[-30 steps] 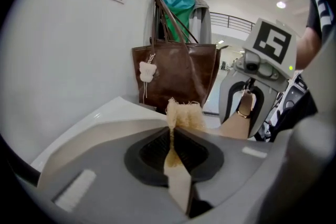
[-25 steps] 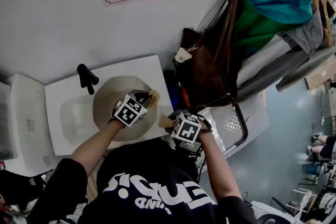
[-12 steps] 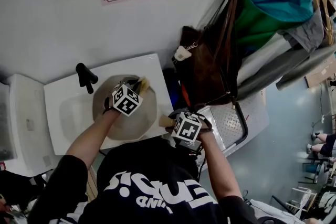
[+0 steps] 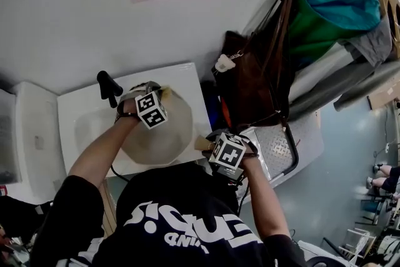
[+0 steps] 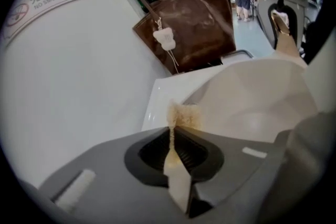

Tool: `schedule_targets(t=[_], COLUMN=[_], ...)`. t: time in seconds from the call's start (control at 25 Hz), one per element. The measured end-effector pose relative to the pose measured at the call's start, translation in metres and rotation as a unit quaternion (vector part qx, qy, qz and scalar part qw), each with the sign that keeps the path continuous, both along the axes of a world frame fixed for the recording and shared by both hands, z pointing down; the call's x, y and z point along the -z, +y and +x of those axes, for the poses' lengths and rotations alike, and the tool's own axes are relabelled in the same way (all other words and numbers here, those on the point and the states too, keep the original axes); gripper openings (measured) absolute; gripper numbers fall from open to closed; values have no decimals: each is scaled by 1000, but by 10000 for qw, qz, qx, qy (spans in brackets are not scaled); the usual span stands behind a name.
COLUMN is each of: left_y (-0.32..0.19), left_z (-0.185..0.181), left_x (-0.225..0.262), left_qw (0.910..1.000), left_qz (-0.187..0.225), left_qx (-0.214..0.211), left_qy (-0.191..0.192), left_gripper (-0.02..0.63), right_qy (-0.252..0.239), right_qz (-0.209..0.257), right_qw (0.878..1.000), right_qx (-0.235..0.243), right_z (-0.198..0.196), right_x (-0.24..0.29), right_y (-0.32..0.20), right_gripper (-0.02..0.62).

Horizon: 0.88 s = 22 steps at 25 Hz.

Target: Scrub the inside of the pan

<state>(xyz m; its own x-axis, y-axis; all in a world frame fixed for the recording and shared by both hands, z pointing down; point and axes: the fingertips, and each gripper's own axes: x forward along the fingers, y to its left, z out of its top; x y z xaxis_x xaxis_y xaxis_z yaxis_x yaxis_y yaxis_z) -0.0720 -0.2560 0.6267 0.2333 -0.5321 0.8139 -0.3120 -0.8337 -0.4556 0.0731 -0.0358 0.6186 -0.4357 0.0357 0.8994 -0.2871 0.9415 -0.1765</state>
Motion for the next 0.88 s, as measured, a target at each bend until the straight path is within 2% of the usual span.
schedule_targets(t=[0.12,0.28,0.44,0.56,0.64,0.76,0.88], left_y=[-2,-3,-2,4,11,18,26], left_z=[-12,-27,-46,-55,-60,-69,-77], left_x=[-4,-9,-14,-18,-22,-27,-31], left_qw=[9984,9920,9819,9714,9592,9338,9116], left_qz=[17,-22,-106,-331,-548,-805,-1094], left_qx=[-252,-568,-873,-1148,-1398,-1809,-2081], left_qy=[-502,-1126,-1677,-2053,-2397,-2981,-3373], left_gripper=[21,21,21,21,21,21,21], right_qy=[4,-1,-1,11,4,5,36], right_qz=[-4,2,30,-3,15,11,40], right_qw=[10000,10000,10000,10000,10000,10000,10000], right_qx=[-6,2,22,4,20,16,49], right_z=[0,0,0,2,1,1,0], right_x=[0,0,2,0,-1,-1,2], right_y=[0,-1,-2,-1,-2,-2,-3], right_gripper=[198,198,198,198,198,198,198])
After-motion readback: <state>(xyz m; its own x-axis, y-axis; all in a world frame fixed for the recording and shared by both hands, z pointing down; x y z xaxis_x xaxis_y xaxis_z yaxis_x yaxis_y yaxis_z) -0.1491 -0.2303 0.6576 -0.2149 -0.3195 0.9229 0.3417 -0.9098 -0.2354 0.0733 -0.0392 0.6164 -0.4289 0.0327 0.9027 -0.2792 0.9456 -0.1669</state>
